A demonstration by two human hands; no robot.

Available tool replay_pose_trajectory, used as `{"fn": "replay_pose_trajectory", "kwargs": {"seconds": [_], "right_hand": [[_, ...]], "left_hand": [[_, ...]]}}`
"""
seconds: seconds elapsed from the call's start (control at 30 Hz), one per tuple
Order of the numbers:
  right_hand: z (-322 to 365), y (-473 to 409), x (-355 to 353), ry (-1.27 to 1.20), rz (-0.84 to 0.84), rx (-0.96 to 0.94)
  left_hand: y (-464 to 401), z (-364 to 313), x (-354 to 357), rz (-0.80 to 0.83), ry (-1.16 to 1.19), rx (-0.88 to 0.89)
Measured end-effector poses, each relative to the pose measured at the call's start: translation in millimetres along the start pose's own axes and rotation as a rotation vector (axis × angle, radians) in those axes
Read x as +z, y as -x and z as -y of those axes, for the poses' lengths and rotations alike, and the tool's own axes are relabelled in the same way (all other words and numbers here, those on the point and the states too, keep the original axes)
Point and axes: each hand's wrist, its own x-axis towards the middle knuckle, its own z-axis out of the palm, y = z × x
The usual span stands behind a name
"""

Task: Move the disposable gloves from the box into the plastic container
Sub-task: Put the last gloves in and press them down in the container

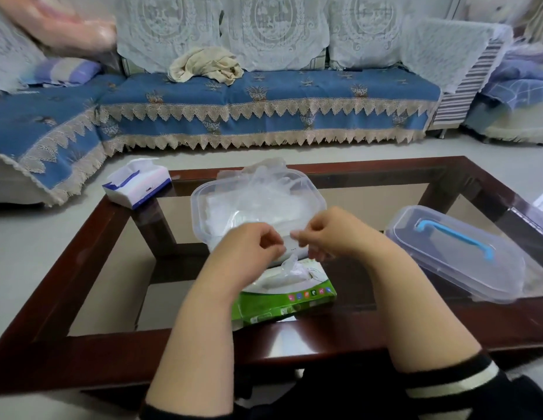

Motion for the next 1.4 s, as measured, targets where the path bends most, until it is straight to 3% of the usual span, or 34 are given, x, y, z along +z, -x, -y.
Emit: {"fn": "replay_pose_trajectory", "kwargs": {"seconds": [0.13,0.3,0.43,0.63,0.83,0.9,1.0,1.2,1.33,1.4], "right_hand": [[-16,-4,30,0.235,0.159,0.087],[-19,-11,58,0.251,0.053,-0.015],[-19,-13,63,0.167,-0.013,-0.087],[-21,-13,63,-0.075,-0.158,-0.203],[-11,-6,55,-0.552,-0.489,-0.313],[-11,-5,51,-0.677,-0.590,-0.331],[-11,-4,48,-0.737,-0.614,-0.356],[-8,-8,51,-0.774,-0.654,-0.404],[-6,-11,55,-0.717,-0.668,-0.414],[-6,-14,56,-0.700,-0.640,-0.391]], "left_hand": [[3,21,27,0.160,-0.250,-0.071],[-9,32,43,0.228,-0.339,-0.068],[-12,38,52,0.182,-0.431,-0.025],[-14,47,54,0.151,-0.406,-0.040],[-15,47,49,0.185,-0.372,-0.050],[-15,47,45,0.202,-0.276,-0.057],[-5,28,25,0.221,0.049,-0.014],[13,3,4,0.024,0.733,0.024],[4,1,11,-0.250,0.787,0.007],[-3,5,11,-0.307,0.788,0.031]]}}
